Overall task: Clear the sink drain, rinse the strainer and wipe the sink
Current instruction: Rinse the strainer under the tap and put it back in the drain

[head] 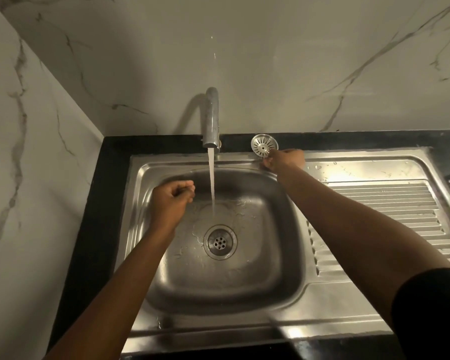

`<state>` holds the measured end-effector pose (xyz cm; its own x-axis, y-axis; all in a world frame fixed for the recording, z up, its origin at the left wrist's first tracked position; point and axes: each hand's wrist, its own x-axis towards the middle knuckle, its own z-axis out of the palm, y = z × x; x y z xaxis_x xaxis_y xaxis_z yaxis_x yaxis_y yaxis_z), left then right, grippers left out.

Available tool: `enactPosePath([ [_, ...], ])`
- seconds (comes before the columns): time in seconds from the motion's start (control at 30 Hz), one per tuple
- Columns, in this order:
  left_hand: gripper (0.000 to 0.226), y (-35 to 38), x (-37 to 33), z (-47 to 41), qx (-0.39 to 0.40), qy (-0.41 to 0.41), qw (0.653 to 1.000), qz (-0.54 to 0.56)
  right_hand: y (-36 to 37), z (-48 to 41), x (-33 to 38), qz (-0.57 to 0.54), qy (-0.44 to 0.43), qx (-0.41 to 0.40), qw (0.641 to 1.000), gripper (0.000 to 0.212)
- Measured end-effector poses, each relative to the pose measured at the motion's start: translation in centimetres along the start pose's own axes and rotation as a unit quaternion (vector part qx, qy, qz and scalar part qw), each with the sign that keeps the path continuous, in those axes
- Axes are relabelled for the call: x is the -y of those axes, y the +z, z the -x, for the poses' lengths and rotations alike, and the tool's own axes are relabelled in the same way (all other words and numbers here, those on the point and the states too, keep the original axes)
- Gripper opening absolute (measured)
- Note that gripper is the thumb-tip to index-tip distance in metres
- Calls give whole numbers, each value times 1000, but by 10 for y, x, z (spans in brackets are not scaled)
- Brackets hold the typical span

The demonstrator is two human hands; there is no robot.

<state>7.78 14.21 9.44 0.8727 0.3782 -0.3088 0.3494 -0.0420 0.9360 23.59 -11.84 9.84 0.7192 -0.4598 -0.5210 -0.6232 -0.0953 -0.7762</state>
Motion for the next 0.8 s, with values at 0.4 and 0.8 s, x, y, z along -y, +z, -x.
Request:
enactPosePath([
  [0.4,13,23,-13,9,137,-121,983,-13,-1,105,-57,212,-279,133,927,22],
  [0.8,15,-7,-9,15,42,-55,998,-13,18,128,-61,219,-251,196,922,25],
])
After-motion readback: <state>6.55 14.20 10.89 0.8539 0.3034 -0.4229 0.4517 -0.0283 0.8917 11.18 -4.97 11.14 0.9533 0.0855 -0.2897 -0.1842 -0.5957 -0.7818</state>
